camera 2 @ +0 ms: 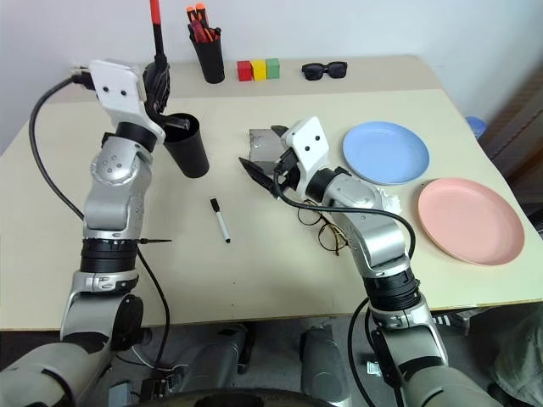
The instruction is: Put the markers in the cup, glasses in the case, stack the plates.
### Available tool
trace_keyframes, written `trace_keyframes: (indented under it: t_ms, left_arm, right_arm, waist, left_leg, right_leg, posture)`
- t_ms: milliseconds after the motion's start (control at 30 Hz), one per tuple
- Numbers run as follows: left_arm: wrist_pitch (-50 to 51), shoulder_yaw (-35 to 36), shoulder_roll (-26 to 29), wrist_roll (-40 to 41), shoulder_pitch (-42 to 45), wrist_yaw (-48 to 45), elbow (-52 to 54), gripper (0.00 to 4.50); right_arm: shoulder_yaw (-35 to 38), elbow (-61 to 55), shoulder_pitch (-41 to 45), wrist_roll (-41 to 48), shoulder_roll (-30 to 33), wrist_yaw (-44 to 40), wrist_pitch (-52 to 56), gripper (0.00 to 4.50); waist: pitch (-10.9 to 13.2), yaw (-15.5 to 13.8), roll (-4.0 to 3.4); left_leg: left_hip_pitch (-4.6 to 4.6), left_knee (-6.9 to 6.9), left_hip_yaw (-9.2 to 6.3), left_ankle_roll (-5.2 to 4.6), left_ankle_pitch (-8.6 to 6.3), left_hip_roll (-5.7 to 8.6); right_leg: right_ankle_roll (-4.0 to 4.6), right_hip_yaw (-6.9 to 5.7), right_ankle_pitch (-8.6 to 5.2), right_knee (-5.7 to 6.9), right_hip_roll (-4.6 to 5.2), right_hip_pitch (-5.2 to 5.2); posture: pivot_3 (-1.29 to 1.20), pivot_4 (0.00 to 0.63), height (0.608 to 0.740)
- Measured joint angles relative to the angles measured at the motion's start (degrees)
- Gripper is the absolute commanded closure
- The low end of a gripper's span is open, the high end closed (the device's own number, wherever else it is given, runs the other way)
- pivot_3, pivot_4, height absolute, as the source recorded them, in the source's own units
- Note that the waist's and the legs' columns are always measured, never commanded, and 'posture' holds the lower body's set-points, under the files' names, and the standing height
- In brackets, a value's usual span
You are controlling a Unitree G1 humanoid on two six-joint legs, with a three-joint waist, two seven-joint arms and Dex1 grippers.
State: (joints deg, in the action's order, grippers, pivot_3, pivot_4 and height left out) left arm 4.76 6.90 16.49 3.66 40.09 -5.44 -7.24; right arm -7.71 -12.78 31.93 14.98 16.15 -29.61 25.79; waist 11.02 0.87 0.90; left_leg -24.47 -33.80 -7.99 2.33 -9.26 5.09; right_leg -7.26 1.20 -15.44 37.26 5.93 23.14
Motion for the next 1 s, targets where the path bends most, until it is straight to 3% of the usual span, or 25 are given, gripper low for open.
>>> trace_keyframes:
  t_ms: [300, 1000]
  left_arm:
    - [-6.5, 0.2, 0.5, -2.5, -2.0, 1.0, -6.5, 4.46]
    - [-6.8, -0.6, -2.0, -3.4, -5.1, 2.7, -7.4, 4.46]
  right_arm:
    - [-0.2, 0.0, -0.1, -0.3, -0.8, 0.3, 0.1, 0.00]
    - [-0.2, 0.8, -0.1, -1.3, -1.5, 0.1, -0.5, 0.00]
  waist:
    - [0.0, -0.1, 0.00]
    - [0.0, 0.0, 0.00]
  left_leg:
    - [-0.01, -0.04, 0.00, 0.00, 0.00, 0.00]
    - [-0.01, -0.04, -0.02, 0.00, 0.00, 0.00]
  right_leg:
    - [-0.02, -0.01, 0.02, 0.00, 0.00, -0.02]
    - [-0.02, -0.02, 0.02, 0.02, -0.01, -0.01]
  posture:
    - [0.00, 0.150, 0.740]
    - [0.00, 0.150, 0.740]
